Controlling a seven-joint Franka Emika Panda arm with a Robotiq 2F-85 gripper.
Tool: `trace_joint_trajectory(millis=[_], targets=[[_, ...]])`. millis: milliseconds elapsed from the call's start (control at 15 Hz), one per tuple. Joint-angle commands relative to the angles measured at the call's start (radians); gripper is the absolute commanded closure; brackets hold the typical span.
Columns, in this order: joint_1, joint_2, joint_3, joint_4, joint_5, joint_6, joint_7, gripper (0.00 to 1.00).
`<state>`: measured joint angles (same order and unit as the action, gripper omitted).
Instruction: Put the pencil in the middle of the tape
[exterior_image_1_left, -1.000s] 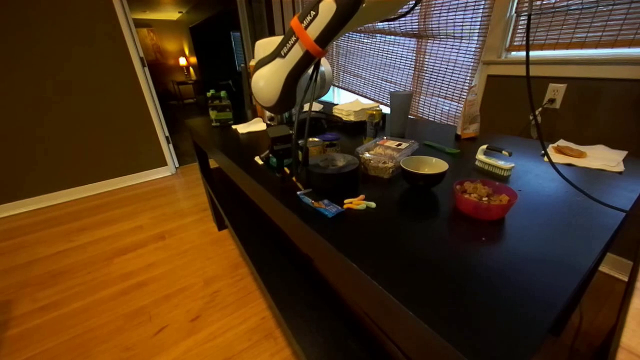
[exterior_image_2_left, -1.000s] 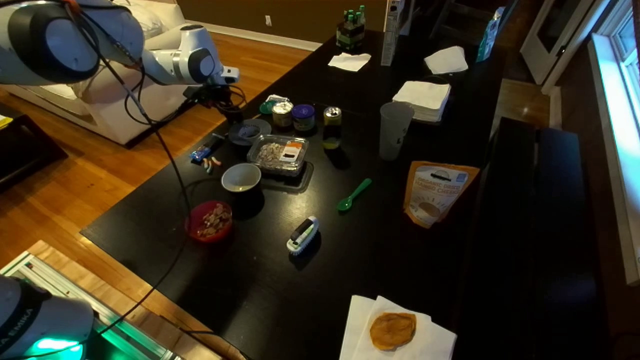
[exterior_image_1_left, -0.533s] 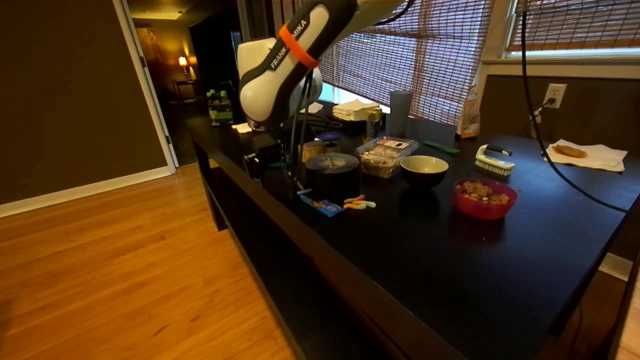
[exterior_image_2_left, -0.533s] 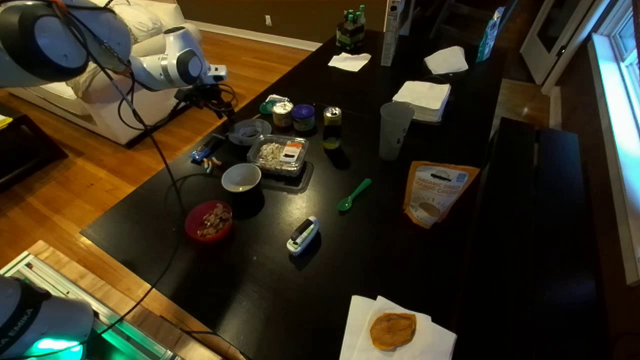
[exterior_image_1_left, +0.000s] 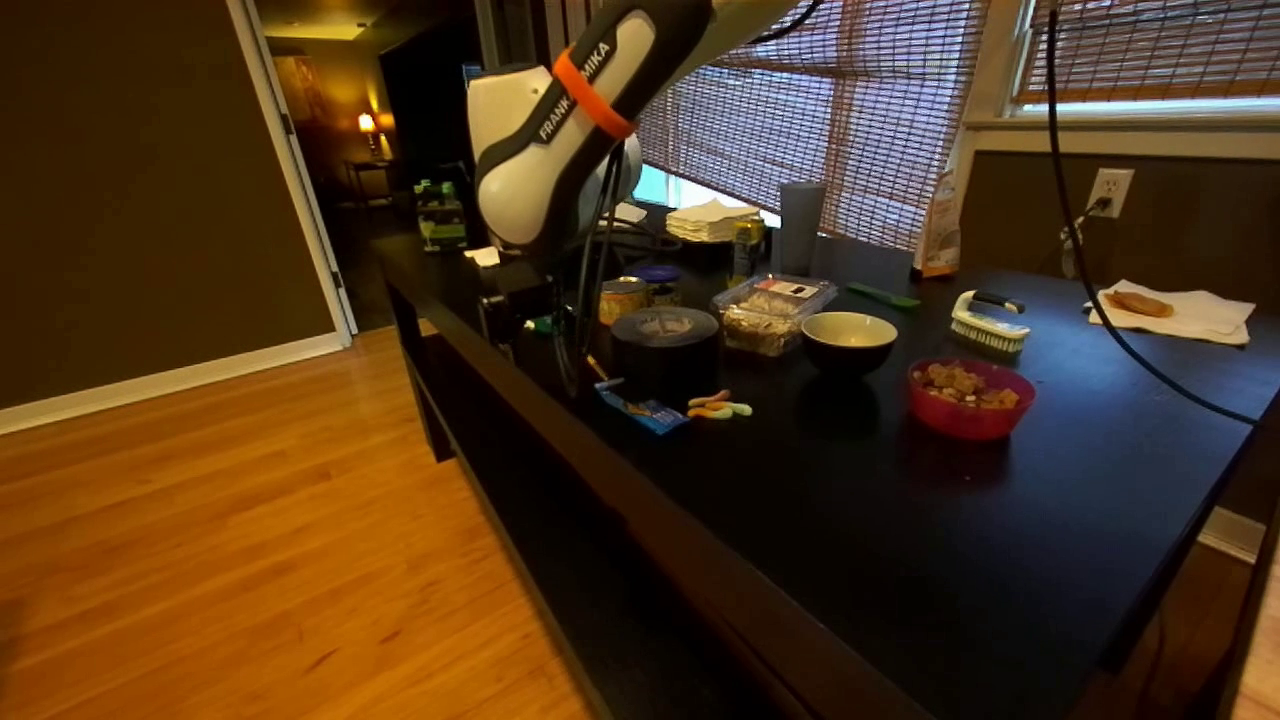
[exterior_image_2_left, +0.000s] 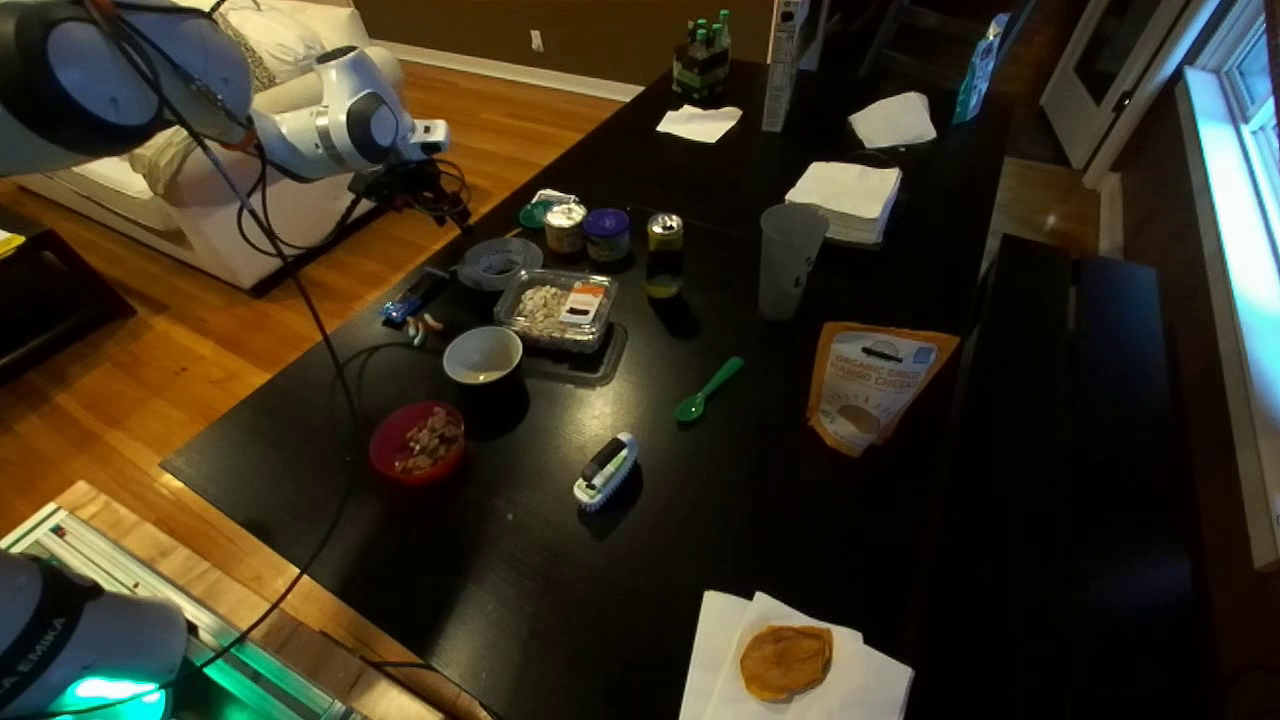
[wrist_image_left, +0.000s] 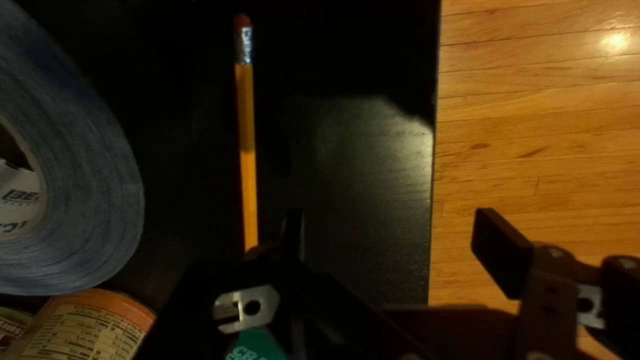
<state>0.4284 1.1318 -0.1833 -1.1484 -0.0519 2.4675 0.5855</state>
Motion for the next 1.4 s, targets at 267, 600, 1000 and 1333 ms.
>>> trace_joint_trajectory(millis=[267, 600, 1000, 1333], targets=[[-0.014, 0.010, -0.050, 0.008, -0.036, -0.024, 0.096, 0.14], [-0.030, 0.028, -0.045, 0.022, -0.039, -0.062, 0.095, 0.17], [-0.020, 0.030, -0.047, 0.026, -0.060, -0.076, 0.092, 0.42], [-0.023, 0.036, -0.039, 0.035, -0.066, -0.097, 0.087, 0.45]])
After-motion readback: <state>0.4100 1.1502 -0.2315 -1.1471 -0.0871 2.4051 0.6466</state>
